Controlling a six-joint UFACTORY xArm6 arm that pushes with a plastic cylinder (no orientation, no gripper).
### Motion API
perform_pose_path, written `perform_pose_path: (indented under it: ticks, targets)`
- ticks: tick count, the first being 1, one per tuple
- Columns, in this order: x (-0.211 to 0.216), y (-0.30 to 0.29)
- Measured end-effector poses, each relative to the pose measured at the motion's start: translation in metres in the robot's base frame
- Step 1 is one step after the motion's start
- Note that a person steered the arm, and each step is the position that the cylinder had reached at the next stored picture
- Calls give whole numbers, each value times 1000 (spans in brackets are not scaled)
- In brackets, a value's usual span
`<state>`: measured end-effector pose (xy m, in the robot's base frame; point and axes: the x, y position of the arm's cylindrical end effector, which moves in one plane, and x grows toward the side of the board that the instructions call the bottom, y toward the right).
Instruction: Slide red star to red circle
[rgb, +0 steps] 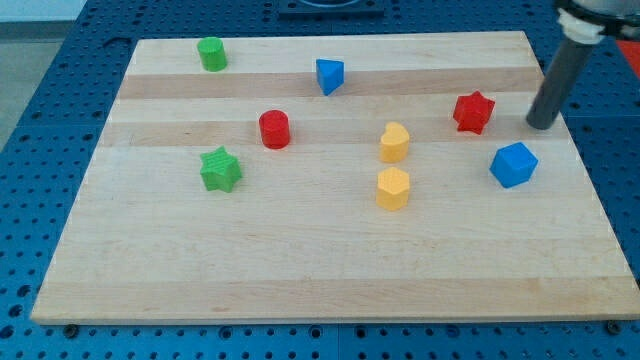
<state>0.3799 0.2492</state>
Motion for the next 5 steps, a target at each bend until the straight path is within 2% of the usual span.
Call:
perform_pose_path:
  ticks: [5]
  targets:
    - [2,-67]
